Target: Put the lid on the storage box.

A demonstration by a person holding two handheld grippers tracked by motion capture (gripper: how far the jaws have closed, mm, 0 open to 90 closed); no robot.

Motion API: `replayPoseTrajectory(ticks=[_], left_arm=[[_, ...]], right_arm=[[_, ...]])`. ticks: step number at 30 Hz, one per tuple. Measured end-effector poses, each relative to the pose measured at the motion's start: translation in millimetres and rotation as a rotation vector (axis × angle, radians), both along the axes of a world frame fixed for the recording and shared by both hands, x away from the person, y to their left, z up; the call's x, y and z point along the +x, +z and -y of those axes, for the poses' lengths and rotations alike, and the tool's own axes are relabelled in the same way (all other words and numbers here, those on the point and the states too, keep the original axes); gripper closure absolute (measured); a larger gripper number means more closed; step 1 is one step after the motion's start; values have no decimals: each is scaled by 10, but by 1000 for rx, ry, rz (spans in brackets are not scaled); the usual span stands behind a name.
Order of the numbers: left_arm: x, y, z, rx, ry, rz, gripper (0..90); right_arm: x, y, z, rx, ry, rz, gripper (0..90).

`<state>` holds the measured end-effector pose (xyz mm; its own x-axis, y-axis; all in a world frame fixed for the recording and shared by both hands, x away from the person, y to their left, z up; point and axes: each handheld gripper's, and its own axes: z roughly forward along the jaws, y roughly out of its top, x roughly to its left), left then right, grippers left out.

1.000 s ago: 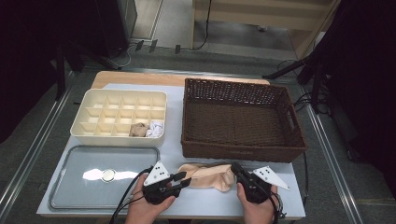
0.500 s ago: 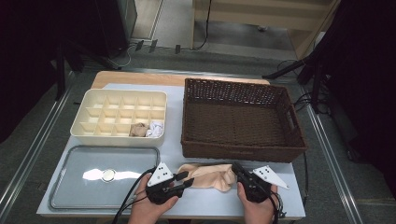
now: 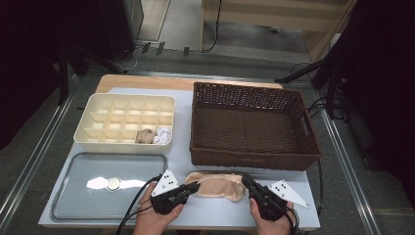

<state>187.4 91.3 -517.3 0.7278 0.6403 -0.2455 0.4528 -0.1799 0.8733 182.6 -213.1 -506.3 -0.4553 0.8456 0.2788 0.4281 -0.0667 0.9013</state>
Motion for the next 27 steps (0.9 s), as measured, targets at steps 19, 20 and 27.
replayPoseTrajectory(ticks=[19,20,27], left_arm=[[-62,49,-77,-17,-37,-36,892],[-56,45,-80,-16,-36,-41,891],[-43,34,-60,-15,-25,-42,888]], right_arm=[[-68,-3,-14,-19,33,-55,864],[-38,-25,-13,-27,23,-53,859],[18,-85,39,-31,-23,-26,800]])
